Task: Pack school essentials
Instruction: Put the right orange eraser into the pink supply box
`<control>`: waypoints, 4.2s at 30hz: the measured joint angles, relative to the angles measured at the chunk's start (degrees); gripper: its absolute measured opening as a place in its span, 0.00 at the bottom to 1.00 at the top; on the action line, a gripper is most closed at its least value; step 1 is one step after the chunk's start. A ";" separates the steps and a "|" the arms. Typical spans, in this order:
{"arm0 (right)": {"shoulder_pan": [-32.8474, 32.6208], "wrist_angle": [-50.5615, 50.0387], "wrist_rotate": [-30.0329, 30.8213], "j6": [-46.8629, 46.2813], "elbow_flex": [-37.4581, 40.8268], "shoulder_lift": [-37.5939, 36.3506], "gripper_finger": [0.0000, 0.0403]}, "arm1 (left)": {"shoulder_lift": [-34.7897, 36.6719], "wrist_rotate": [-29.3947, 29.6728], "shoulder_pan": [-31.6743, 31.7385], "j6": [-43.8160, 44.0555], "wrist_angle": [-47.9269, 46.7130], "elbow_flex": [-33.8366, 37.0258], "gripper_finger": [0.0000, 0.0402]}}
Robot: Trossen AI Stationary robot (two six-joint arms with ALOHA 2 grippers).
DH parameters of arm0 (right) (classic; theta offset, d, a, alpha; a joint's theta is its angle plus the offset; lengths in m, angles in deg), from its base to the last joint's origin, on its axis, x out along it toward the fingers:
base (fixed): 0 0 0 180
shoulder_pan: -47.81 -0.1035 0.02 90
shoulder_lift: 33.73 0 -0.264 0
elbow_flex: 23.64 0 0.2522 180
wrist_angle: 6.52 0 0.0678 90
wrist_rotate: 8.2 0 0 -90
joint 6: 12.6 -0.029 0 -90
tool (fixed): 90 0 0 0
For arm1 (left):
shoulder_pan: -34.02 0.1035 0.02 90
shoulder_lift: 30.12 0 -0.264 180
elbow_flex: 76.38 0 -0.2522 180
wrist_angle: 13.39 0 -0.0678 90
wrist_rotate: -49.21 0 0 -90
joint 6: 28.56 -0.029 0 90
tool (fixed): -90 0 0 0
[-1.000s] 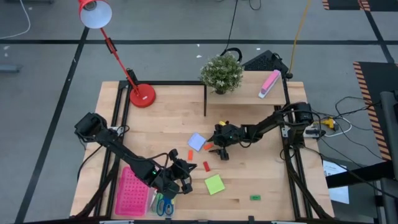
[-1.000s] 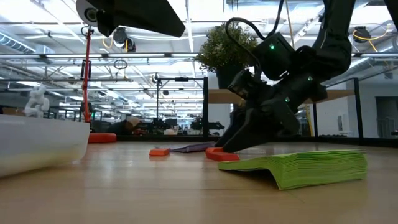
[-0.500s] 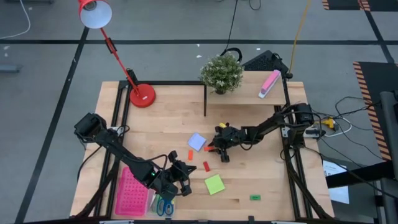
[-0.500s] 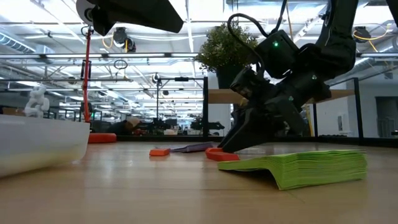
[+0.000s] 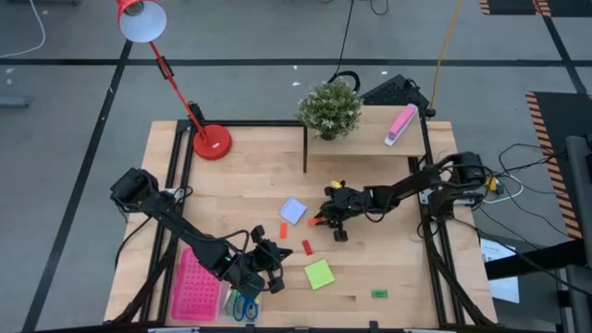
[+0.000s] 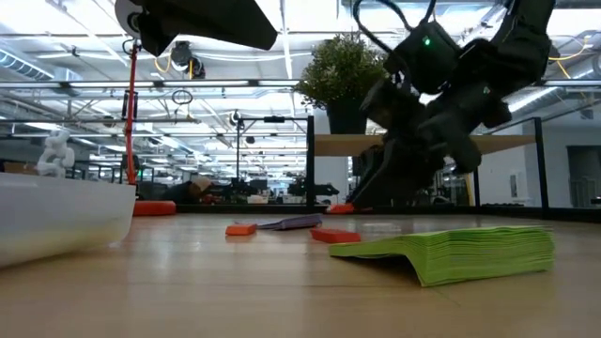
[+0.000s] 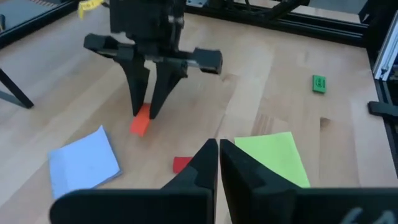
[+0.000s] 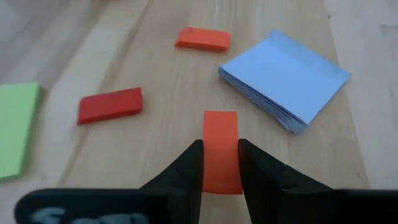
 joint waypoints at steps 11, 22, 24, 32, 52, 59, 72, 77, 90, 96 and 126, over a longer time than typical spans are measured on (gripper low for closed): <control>-4.03 -3.70 -0.19 -5.42 -0.10 -8.27 0.21 | -4.14 -2.70 3.33 -11.73 2.69 0.00 0.15; -6.03 -2.76 -5.84 -11.90 -0.11 -12.97 0.21 | -7.64 5.79 5.40 -54.40 17.29 0.00 0.55; -6.03 -2.28 -6.96 -12.85 -0.13 -13.40 0.21 | -8.16 5.42 6.00 -60.69 18.85 0.00 0.56; -6.02 -0.24 -10.79 -18.64 -0.13 -13.73 0.21 | -8.91 1.45 8.00 -71.44 19.58 0.00 0.55; -6.01 3.01 -11.34 -22.17 -0.15 -13.73 0.21 | -8.78 -2.05 8.60 -77.24 23.99 0.00 0.07; -6.10 3.27 -10.88 -22.16 -0.15 -13.75 0.38 | -8.78 -1.87 7.96 -72.66 23.74 0.00 0.07; -6.11 -13.54 -9.79 -18.46 -0.20 -23.65 0.74 | -1.24 -5.73 -2.61 -34.52 5.47 -0.04 0.06; -6.38 -18.93 -5.89 -16.48 -0.20 -26.91 0.71 | 4.14 -16.75 -6.85 -14.76 -11.01 -0.04 0.09; -7.52 -19.20 -5.77 -17.80 -0.20 -27.13 0.69 | 4.77 -50.60 -9.63 0.96 -22.81 0.02 0.11; -9.75 -19.87 -5.81 -17.82 -0.20 -27.13 0.69 | 2.84 -55.67 -8.47 1.23 -18.52 0.00 0.11; -11.65 -20.31 -5.79 -17.66 -0.17 -27.13 0.69 | -1.02 -53.81 -1.85 -3.38 -18.74 0.00 0.25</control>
